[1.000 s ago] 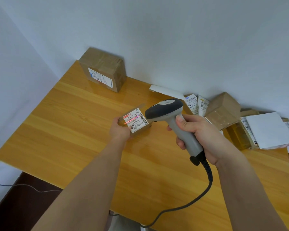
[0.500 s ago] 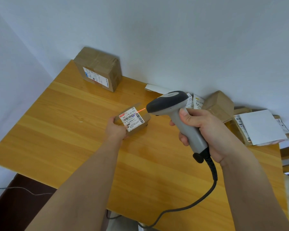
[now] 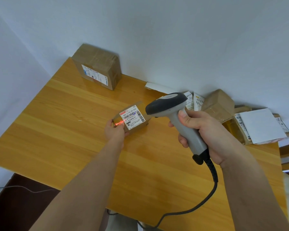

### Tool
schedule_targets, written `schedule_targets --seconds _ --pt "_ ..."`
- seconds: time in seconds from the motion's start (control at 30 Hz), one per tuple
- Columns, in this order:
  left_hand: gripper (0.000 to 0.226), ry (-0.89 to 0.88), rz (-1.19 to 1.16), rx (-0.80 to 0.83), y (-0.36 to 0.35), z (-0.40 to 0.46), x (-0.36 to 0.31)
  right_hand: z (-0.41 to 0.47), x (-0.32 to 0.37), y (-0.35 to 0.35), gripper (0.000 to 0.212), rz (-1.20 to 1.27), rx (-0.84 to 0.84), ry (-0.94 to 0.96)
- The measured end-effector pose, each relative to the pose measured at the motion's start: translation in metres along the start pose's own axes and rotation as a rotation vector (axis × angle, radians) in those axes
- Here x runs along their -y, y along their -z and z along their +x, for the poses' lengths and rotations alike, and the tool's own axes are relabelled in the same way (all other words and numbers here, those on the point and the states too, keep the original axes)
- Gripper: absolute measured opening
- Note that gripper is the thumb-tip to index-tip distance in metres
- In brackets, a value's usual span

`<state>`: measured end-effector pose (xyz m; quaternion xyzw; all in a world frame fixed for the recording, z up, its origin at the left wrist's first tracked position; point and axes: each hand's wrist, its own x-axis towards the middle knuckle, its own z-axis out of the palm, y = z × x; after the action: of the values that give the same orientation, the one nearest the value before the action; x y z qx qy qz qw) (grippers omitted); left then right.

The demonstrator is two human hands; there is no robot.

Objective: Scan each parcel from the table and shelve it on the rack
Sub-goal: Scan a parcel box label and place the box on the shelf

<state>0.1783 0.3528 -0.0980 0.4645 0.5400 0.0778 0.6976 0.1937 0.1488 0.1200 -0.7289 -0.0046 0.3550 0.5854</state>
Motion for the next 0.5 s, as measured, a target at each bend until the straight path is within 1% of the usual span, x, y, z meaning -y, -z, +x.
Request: schedule_targets --seconds 0.2,0.37,0.43,0.5 --pt "0.045 -0.029 0.026 -0.026 0.0005 0.0011 0.0019 0.0002 0.0004 -0.0004 0.033 0.018 0.002 -0.014" --pt "0.045 -0.045 0.047 -0.062 0.0015 0.0037 0.0025 -0.0033 0.0051 -0.0014 0.032 0.048 0.002 0.003" --pt "0.042 -0.064 0.062 -0.073 0.0018 0.0045 0.0029 -0.0047 0.0059 -0.0005 0.038 0.055 0.009 0.008" --pt "0.039 -0.098 0.097 -0.079 0.0013 0.0047 0.0033 -0.0057 0.0065 0.0008 0.048 0.048 0.015 0.016"
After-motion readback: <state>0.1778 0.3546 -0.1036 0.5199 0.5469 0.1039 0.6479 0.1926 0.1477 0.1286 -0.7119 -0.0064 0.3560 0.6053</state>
